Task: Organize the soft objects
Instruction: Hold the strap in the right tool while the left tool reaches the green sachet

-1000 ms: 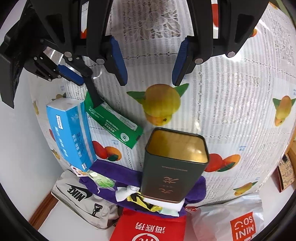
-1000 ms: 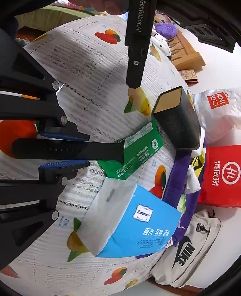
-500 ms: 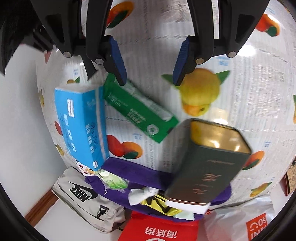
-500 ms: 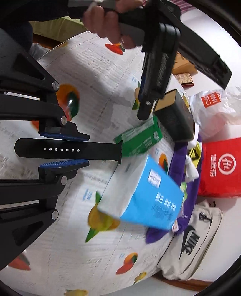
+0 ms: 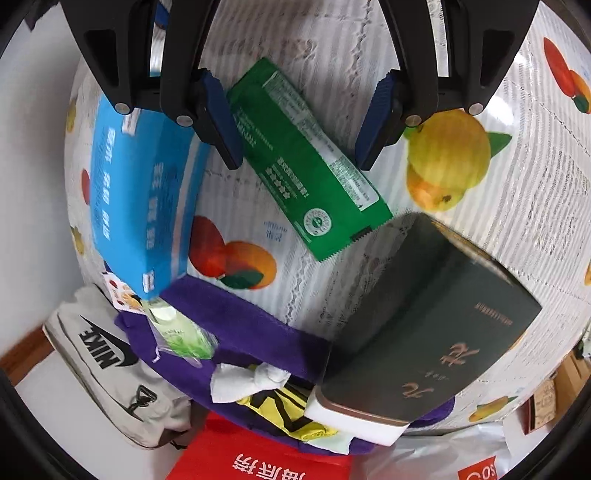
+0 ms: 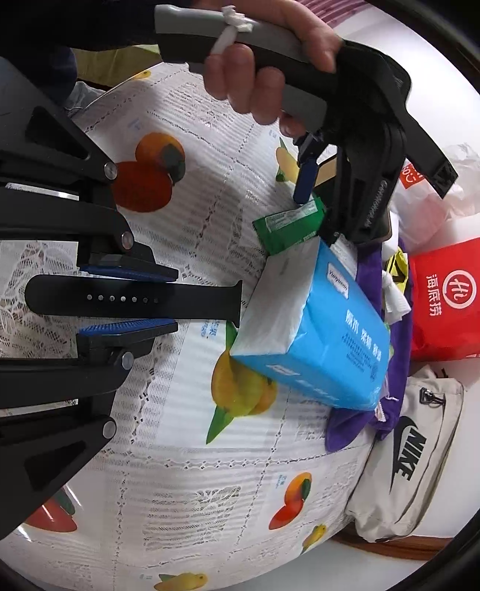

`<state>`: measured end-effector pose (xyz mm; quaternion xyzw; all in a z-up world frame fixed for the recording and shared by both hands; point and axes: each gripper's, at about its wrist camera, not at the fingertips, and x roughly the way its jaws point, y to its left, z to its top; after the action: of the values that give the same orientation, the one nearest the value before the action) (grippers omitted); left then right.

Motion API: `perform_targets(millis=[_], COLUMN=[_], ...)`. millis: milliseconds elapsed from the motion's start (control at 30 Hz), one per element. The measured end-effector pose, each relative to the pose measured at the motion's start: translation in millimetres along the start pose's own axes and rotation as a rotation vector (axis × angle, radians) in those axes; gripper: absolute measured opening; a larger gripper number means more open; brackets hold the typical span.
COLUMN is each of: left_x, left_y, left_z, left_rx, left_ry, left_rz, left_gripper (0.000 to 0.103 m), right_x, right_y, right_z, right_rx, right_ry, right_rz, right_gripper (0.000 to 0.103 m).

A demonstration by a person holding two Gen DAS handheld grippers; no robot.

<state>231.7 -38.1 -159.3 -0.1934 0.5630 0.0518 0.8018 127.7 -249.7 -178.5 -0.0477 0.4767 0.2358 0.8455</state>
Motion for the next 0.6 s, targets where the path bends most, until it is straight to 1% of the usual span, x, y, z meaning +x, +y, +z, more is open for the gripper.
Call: perform_targets(millis=[133,200,233,333,367,467,533,600], left_x=[5.4,8.5,10.1,14.1,15.0,14.1,12.8,9.6], left_y=[-8.7,-14.4,-16.4,-25.1,-26.9,-25.9,-23.5,-17.2], left_z=[5.0,8.7,9.9,11.6,11.0,7.2,2.9,-3.3], left_rx=[-0.014,-0.023,-0.02,0.025,0.037,0.064,0.081,0.092], left_ry=[0.001,0.011,0.012,0.002,-0.005,-0.018,-0.009,-0.001], left_rz=[0.05,0.053,0.056,0.114,0.122,0.118,0.13,0.126], left_gripper=[0.068,0.07,0.071,0.072,0.072,0.071,0.071,0.071], right_x=[2.1,2.6,3.0,3.4,3.6,3.2,2.1,1.2], right_y=[-4.7,-5.4,-5.7,-6.3,-6.5,-8.6,-9.4,-9.4], right_z=[1.3,1.4,1.7,1.9,1.6,0.5,-0.2,-1.9], right_rx=[0.011,0.014,0.015,0.014,0.015,0.021,0.026,0.028], right_ry=[0.002,0.002,0.003,0.001,0.001,-0.002,-0.006,-0.009], right_rz=[0.017,0.025,0.028,0.033,0.034,0.03,0.025,0.02], right_gripper=[0.02,0.02,0.02,0.02,0.02,0.02,0.02,0.02])
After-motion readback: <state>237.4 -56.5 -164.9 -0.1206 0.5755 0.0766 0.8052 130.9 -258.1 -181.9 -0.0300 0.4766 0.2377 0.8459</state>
